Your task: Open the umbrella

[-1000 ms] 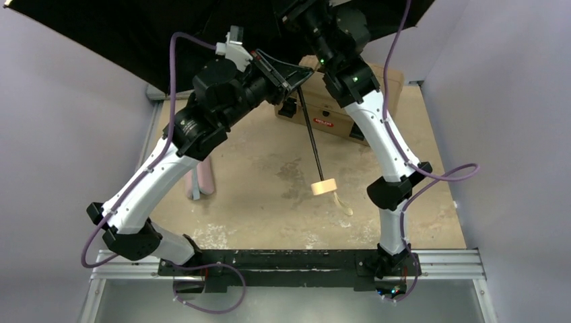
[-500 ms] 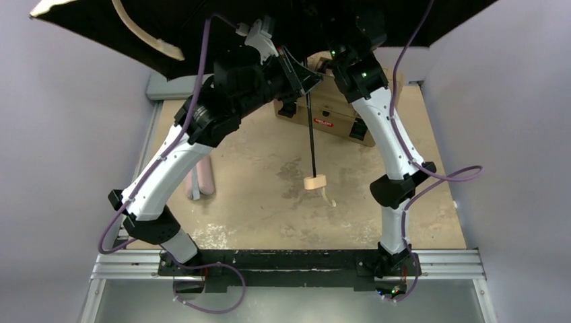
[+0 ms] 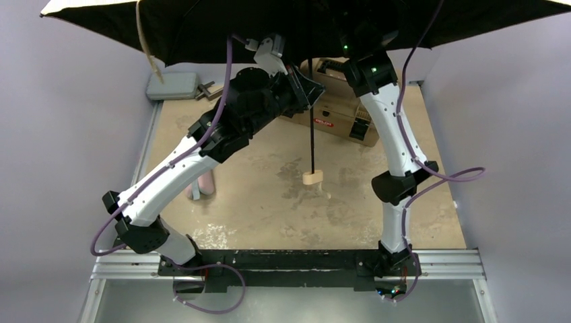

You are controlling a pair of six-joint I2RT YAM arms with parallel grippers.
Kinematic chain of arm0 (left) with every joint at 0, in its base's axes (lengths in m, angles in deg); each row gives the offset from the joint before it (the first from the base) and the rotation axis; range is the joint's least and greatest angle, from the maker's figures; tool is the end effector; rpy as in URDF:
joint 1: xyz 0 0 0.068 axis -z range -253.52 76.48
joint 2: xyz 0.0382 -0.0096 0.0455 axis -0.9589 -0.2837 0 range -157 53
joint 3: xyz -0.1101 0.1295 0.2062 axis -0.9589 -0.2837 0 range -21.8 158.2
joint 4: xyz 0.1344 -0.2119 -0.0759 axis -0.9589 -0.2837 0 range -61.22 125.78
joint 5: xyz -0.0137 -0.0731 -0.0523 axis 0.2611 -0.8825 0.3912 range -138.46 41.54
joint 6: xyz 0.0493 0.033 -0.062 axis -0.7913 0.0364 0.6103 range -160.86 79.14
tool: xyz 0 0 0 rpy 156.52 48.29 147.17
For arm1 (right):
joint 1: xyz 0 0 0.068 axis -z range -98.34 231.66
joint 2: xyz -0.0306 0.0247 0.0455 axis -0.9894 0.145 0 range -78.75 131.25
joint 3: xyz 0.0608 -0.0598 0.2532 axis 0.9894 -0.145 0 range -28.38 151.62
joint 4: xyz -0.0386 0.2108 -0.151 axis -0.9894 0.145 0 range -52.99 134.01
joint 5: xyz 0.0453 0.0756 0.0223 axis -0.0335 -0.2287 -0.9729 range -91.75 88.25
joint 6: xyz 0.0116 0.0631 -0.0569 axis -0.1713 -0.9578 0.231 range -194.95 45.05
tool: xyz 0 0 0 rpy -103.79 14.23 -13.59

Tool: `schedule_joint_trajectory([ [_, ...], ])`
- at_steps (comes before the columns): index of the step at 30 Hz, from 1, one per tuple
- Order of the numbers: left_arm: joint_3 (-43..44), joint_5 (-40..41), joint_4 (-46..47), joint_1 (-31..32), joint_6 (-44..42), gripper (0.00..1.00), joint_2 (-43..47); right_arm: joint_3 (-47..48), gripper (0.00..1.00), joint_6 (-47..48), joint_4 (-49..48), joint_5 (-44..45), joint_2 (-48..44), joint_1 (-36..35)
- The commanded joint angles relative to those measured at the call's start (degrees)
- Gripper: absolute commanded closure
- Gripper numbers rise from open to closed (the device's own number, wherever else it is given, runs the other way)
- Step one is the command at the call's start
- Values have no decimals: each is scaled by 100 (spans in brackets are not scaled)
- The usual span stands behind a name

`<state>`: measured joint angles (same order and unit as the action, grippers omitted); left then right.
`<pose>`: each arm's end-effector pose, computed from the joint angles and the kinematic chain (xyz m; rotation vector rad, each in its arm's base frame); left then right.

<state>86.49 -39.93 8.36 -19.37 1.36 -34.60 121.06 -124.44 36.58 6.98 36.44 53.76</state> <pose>0.2232 -0.2898 0.4971 0.0690 1.8183 -1.1128 0.3780 0.1871 0.6196 0.3391 0.9804 1.1634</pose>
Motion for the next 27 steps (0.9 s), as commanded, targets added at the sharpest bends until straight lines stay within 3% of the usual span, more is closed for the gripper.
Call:
schedule_joint_trajectory([
  [1, -1215, -3345, -4746, 1510, -361, 100, -323, 540, 100, -466, -2308, 2173, 364, 1161],
  [6, -241, -2700, -5166, 1396, -429, 100, -586, -150, 100, -658, -2408, 1671, -162, 1163],
  [10, 1503, -1968, -5753, 1016, -512, 100, -1203, -1473, 100, -868, -2854, 1098, -1005, 1011],
  [14, 2948, -1802, -5901, 501, -628, 100, -1694, -2379, 100, -1021, -3019, 775, -1670, 932],
  [18, 3201, -1886, -5490, 156, -696, 100, -1711, -2309, 100, -945, -2951, 446, -1770, 930],
  [23, 2662, -1459, -4555, 85, -999, 99, -1356, -1939, 100, -825, -3041, -22, -1601, 954],
  [25, 2501, -1347, -4239, 66, -1112, 81, -1289, -1770, 100, -850, -3119, -182, -1484, 993],
  [27, 2541, -1265, -4107, 21, -1187, 57, -1335, -1522, 100, -771, -3118, -322, -1360, 990],
])
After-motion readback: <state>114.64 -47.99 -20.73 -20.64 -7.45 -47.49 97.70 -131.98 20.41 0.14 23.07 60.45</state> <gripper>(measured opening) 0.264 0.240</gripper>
